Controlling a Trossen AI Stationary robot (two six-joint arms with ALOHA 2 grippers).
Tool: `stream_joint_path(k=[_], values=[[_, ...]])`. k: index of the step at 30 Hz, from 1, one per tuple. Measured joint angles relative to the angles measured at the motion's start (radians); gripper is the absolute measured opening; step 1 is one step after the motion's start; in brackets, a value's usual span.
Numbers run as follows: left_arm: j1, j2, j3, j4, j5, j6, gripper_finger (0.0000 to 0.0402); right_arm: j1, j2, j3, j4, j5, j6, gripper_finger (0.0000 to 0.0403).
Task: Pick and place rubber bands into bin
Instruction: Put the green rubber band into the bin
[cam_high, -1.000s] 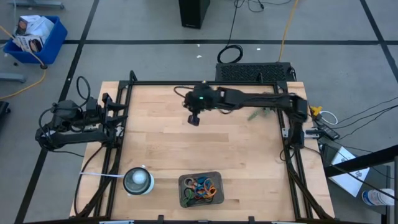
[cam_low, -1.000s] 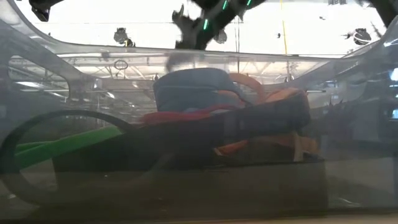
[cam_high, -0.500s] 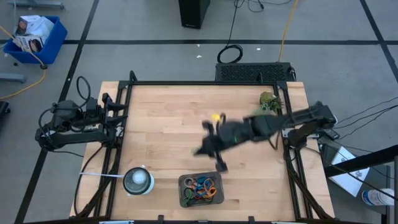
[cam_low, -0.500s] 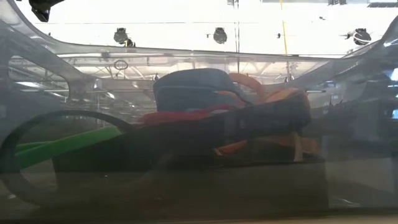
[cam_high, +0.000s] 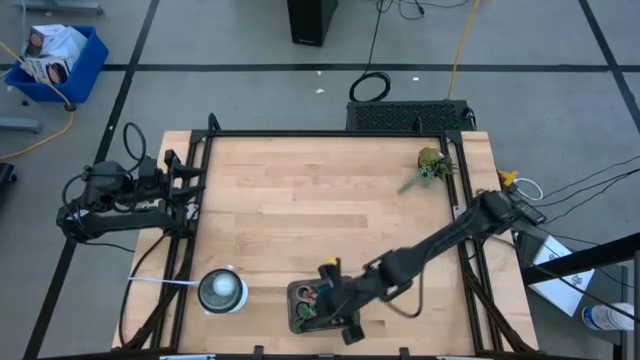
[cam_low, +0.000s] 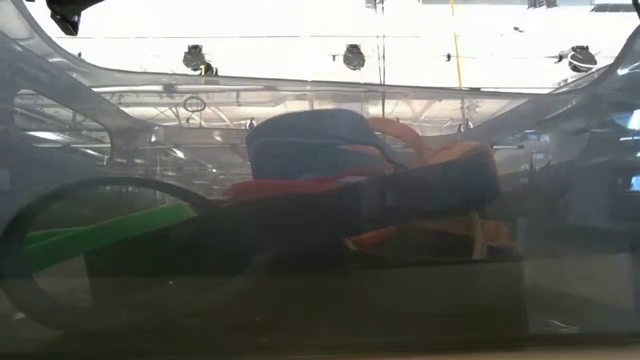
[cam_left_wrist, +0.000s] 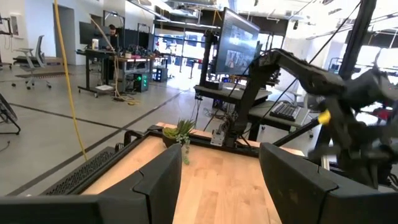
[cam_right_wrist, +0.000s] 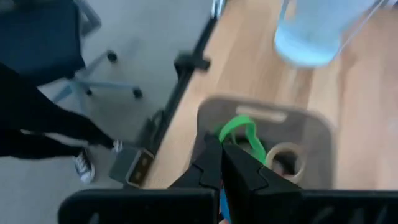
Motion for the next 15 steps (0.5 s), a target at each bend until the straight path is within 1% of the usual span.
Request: stream_joint_path(k=[5, 15], values=[[0.0, 0.0, 0.0, 0.0, -0.001, 0.012, 0.0223, 0.004, 0.091, -0.001, -0.002, -0.002, 0.029, 0.0], [0.0, 0.0, 0.0, 0.0, 0.0, 0.008, 0.0223, -0.036, 0.206, 0.0, -0.008, 0.001, 0.048, 0.0]])
